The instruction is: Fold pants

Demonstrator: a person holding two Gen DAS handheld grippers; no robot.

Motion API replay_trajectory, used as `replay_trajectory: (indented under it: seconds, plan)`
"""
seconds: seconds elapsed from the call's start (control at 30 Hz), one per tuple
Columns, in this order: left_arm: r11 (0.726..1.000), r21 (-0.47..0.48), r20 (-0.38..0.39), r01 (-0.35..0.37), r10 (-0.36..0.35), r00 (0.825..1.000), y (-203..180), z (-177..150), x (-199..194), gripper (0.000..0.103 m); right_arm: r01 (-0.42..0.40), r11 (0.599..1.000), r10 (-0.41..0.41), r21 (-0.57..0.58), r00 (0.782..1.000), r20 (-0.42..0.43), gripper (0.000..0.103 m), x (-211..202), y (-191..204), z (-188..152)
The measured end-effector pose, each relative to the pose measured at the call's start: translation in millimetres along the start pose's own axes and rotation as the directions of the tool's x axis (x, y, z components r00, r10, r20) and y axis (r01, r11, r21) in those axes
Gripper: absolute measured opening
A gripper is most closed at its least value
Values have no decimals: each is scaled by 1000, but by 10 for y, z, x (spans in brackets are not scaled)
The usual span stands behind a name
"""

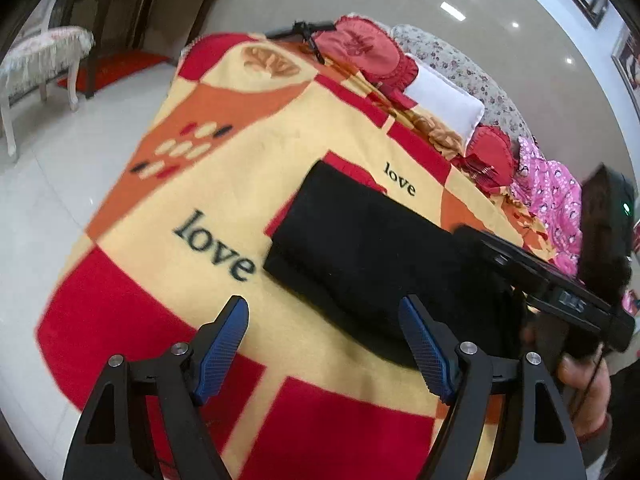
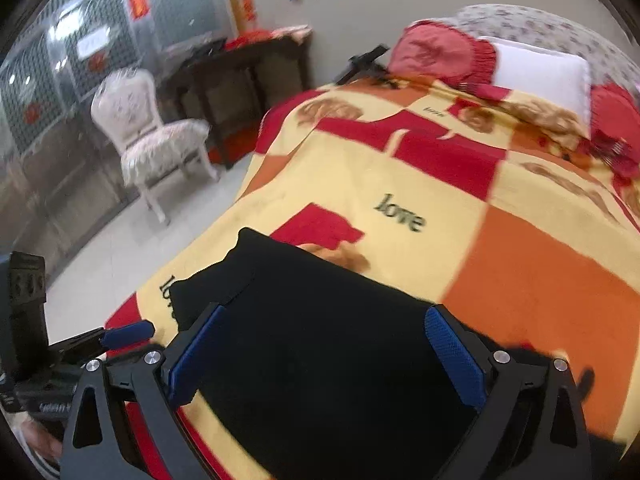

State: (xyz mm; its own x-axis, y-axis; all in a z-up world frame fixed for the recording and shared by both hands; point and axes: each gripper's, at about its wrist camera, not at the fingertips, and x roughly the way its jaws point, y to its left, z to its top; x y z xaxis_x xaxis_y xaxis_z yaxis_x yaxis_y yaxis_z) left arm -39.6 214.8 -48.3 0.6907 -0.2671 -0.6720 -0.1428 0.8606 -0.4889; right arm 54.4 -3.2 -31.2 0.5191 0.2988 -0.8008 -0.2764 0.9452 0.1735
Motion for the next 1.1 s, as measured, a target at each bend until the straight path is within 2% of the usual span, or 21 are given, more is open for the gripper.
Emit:
replay_trajectory:
  seconds: [0.07,0.4,0.53,0.6,0.63,0.67,0.7,0.73,0.87,0.97,1.03,1.1]
  plan:
    - [1000,-17,-13,11,-11,1000,7,19,80,77,-14,1000,13,-24,1000,-19,100,137,39,84]
    - [1000,3,30,-9,9,1000,-91,116,320,82,-72,990,56,-120,989,-138,100,789,161,331]
    - [1000,6,46,-1,1,999,-92,93,363,83,-87,990,70,-106,984,-162,97,980,141,343]
    - [1000,12,60,14,-15,998,-73,73,364,77,-112,992,101,-64,983,-151,88,1041,101,316]
    - [1000,21,63,20,-21,998,-63,73,376,58,-106,992,95,-69,986,-137,82,1028,107,308]
    - [999,32,57,17,-19,998,-63,78,394,44,-106,991,95,-78,987,-129,67,1005,126,304]
    - [999,47,46,5,-7,999,-69,86,414,32,-131,988,122,-76,986,-118,38,963,136,311]
    - [998,63,38,6,-9,999,-81,100,418,29,-162,985,154,-65,981,-119,31,938,135,317]
    - [992,102,87,79,-88,992,-208,161,194,21,-186,982,181,-45,979,-89,23,744,120,346]
    - [973,186,129,135,-160,979,-446,184,-13,17,-215,977,215,-6,976,10,21,324,-2,367]
    - [948,260,135,185,-225,965,-686,171,-112,14,-216,976,213,17,973,84,18,-29,-112,350]
    - [917,330,111,224,-273,956,-939,134,-124,14,-183,982,176,39,973,147,15,-399,-269,284]
